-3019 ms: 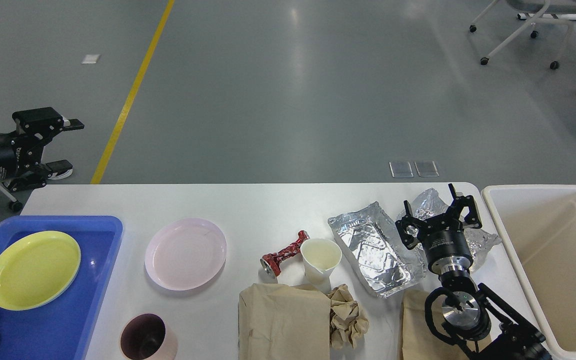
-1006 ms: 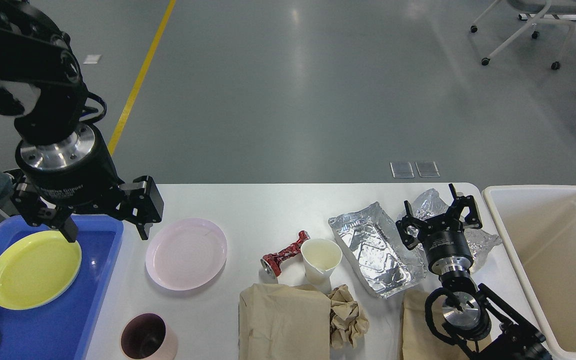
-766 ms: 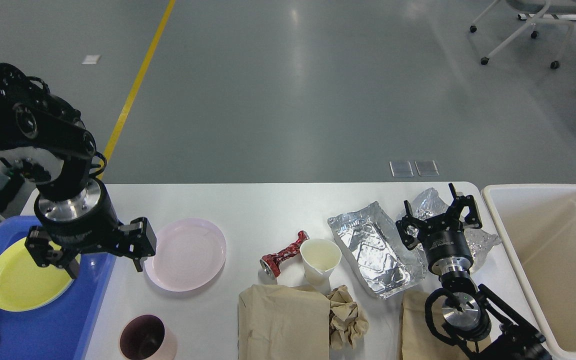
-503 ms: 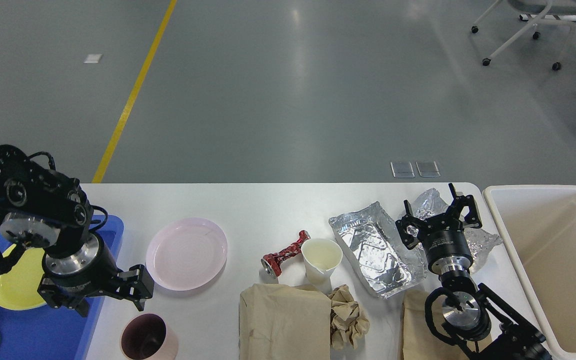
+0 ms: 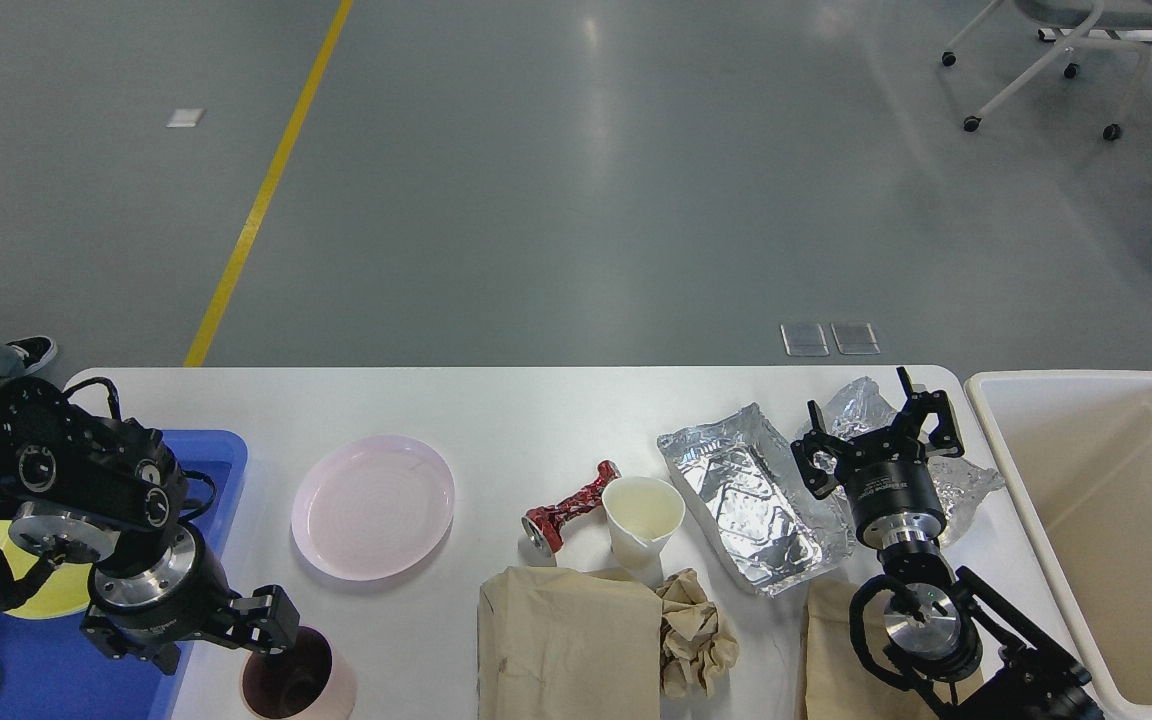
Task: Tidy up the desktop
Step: 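Lower the left gripper onto the pink mug beside the tray, then grasp the pink mug with the left gripper and lift it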
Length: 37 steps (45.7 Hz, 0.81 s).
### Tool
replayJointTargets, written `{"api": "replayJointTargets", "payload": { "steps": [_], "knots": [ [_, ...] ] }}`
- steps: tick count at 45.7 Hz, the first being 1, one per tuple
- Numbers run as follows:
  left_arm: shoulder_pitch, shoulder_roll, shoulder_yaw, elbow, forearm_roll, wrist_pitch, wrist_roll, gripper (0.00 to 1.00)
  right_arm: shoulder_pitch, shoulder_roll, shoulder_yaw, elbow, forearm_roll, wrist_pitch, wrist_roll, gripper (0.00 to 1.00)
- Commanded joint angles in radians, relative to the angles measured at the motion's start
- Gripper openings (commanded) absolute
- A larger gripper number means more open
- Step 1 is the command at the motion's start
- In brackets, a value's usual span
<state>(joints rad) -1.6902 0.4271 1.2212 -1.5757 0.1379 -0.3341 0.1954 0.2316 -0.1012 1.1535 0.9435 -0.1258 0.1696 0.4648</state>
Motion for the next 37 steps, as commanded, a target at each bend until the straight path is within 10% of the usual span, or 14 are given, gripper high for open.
{"api": "replayJointTargets", "payload": {
  "steps": [1,12,18,28,37],
  "knots": [
    [0.059,-0.021,-0.029,0.020,-0.003,0.044,-0.001,0.87,0.000,0.000,0.000,0.000,0.000,0.001,-0.001,1.00],
    [0.153,-0.073,-0.032,0.108,-0.008,0.119,0.002,0.83,0.000,0.000,0.000,0.000,0.000,-0.001,0.000,1.00],
    [0.153,-0.070,-0.032,0.108,-0.003,0.127,0.004,0.48,0.000,0.000,0.000,0.000,0.000,-0.001,0.000,1.00],
    [0.178,-0.068,-0.063,0.108,0.003,0.129,0.001,0.38,0.000,0.000,0.000,0.000,0.000,-0.001,0.000,1.00],
    [0.179,-0.065,-0.065,0.108,0.003,0.125,0.001,0.06,0.000,0.000,0.000,0.000,0.000,-0.001,0.000,1.00]
  ]
}}
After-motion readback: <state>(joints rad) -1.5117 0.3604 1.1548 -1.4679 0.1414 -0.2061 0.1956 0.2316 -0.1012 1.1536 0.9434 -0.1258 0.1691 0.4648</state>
